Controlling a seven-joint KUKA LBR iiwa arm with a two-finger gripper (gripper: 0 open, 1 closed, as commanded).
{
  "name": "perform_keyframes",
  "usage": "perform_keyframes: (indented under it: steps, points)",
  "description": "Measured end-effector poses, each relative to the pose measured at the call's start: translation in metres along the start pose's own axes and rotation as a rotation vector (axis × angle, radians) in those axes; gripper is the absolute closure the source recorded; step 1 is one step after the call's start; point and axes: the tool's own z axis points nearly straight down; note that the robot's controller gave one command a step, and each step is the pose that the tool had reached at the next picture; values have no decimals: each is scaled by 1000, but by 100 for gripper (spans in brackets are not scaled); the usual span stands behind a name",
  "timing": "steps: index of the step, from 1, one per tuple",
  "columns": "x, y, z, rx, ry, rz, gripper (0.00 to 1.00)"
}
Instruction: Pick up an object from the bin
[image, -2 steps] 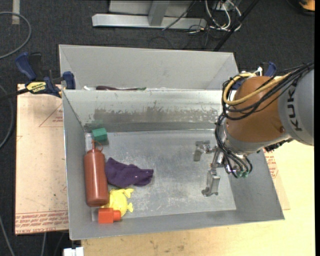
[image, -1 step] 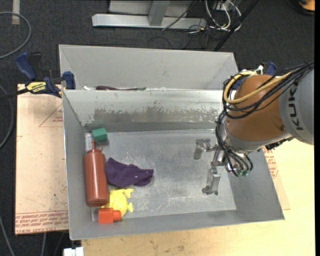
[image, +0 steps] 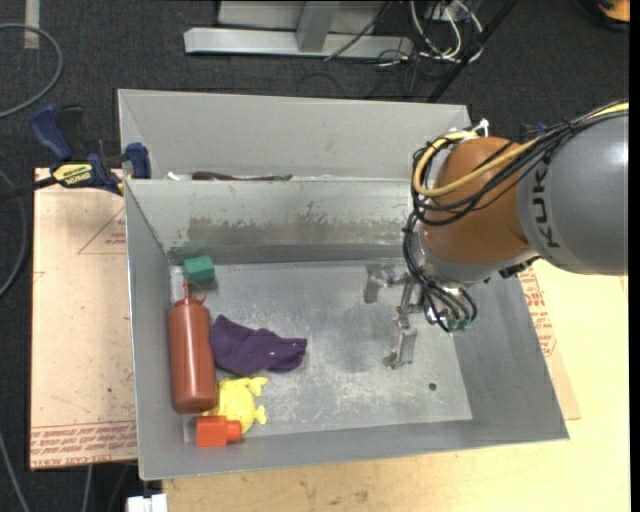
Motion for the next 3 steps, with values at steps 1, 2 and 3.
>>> perform_keyframes:
  steps: [1, 2, 3]
  points:
    - [-43, 8, 37, -2, 4, -60, 0]
    - [-16, 52, 44, 0, -1, -40, 0]
    - [5, 81, 56, -5, 7, -64, 0]
